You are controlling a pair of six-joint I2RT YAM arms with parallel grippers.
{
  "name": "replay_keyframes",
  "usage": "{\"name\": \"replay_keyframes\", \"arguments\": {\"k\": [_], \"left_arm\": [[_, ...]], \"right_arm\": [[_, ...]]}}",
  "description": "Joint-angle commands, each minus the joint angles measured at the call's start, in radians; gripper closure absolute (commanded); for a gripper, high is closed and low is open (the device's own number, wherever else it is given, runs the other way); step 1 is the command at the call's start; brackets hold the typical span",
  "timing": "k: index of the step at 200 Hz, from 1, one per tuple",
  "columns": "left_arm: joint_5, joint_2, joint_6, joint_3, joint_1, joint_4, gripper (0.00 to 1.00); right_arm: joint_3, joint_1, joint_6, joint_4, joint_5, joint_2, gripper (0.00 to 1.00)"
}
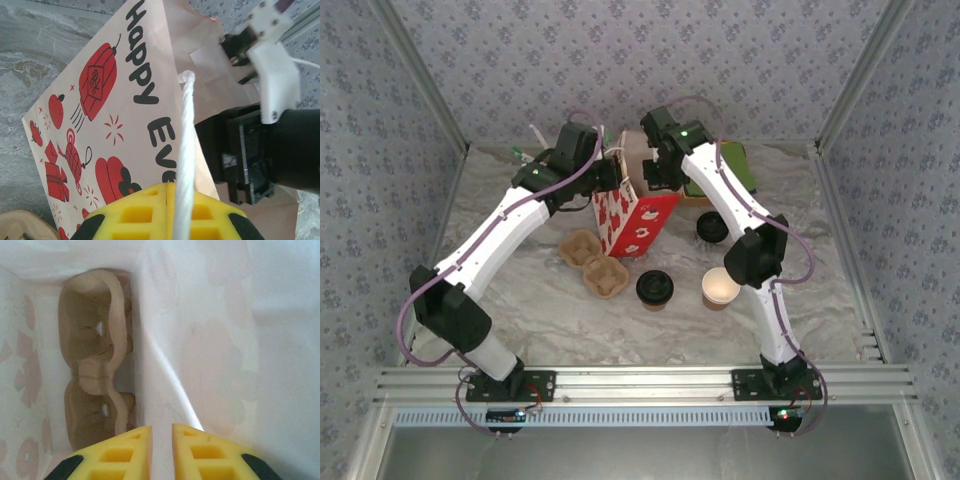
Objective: Pack the takeout coffee
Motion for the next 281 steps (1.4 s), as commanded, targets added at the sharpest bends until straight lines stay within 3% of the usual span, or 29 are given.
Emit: {"name": "replay_keyframes", "arguments": {"k": [1,76,110,122,142,169,186,195,246,257,281], "left_arm": [[0.030,-0.041,-0.013,-0.029,0.013,0.043,1.00],[0.043,-0.061,-0.033,-0.098,0.027,0.083,1.00],[0.037,-0.068,-0.040,-0.132,0.032,0.088,1.00],[0.039,-0.073,-0.042,-0.139,0.031,0.088,0.90],[0.043,-0.082,-0.045,-0.146,0.033,0.084,0.87],[0.040,-0.102,-0.048,-0.155,0.032,0.077,0.64],[0.041,-0.110,-0.049,-0.156,0.032,0.074,0.61],[0.041,-0.112,-0.053,-0.150,0.033,0.070,0.54],[0.058,-0.085,-0.061,-0.082,0.038,0.054,0.55],[0.070,-0.069,-0.059,-0.065,0.045,0.047,0.60],[0.082,-0.044,-0.061,-0.055,0.051,0.029,0.82]], "right_arm": [[0.044,-0.001,-0.023,-0.057,0.071,-0.015,0.81],[0.107,0.005,-0.041,-0.069,0.112,-0.034,0.80],[0.146,0.056,-0.075,-0.054,0.131,-0.045,0.78],[0.148,0.075,-0.085,-0.043,0.137,-0.048,0.76],[0.144,0.097,-0.086,-0.041,0.143,-0.045,0.76],[0.143,0.117,-0.078,-0.053,0.157,-0.018,0.78],[0.143,0.133,-0.078,-0.051,0.174,-0.004,0.78],[0.143,0.141,-0.078,-0.055,0.179,0.003,0.78],[0.127,0.125,-0.052,-0.055,0.116,0.012,0.79],[0.127,0.117,-0.049,-0.048,0.097,0.013,0.79],[0.123,0.105,-0.044,-0.042,0.073,0.023,0.79]]}}
